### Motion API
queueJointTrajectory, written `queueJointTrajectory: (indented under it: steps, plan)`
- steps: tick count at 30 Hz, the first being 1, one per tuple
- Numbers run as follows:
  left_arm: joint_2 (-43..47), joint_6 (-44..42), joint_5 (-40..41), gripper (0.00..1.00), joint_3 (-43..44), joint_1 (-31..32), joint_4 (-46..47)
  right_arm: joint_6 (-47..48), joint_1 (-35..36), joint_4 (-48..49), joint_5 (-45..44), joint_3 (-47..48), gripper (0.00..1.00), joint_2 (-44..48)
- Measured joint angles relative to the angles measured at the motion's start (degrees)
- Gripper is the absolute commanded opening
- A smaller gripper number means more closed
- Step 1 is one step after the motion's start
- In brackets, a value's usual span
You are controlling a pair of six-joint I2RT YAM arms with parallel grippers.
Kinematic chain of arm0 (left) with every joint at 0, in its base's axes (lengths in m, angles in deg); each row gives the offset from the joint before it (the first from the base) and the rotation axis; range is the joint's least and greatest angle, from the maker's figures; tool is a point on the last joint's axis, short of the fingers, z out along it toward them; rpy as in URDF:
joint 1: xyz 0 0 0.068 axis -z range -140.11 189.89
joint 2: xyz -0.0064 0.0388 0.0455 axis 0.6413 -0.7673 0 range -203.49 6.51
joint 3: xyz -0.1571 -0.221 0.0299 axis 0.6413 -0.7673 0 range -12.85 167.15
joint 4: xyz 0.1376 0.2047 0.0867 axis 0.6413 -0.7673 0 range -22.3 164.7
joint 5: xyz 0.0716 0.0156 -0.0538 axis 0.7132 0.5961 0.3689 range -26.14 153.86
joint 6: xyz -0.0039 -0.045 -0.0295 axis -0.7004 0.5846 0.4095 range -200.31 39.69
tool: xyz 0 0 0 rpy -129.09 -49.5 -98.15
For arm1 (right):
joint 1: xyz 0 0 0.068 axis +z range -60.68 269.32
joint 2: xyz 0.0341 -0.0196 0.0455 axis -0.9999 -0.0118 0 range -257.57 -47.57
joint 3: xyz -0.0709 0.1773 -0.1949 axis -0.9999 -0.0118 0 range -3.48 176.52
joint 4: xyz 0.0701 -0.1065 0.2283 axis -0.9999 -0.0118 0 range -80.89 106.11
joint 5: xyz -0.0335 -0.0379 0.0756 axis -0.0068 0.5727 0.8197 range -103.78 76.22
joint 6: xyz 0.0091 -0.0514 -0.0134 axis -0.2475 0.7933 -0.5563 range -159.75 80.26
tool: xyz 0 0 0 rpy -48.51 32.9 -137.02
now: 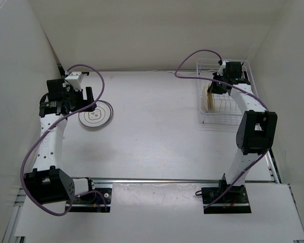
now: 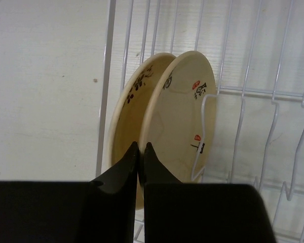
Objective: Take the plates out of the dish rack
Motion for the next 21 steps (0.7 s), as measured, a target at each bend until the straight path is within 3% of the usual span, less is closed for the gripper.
queueJointTrajectory:
  steps: [11,21]
  plan:
    - [-0.02,0.46,-0.11,0.96,0.31,0.00,0.11,-0.70,-0.57,-0.28,1.75,0.00,0.00,0.74]
    - [0.92,0.85,-0.35,0.96,0.31,0.02,0.09,-3.15,-3.45,-1.20,5.86,1.07,0.00,9.86]
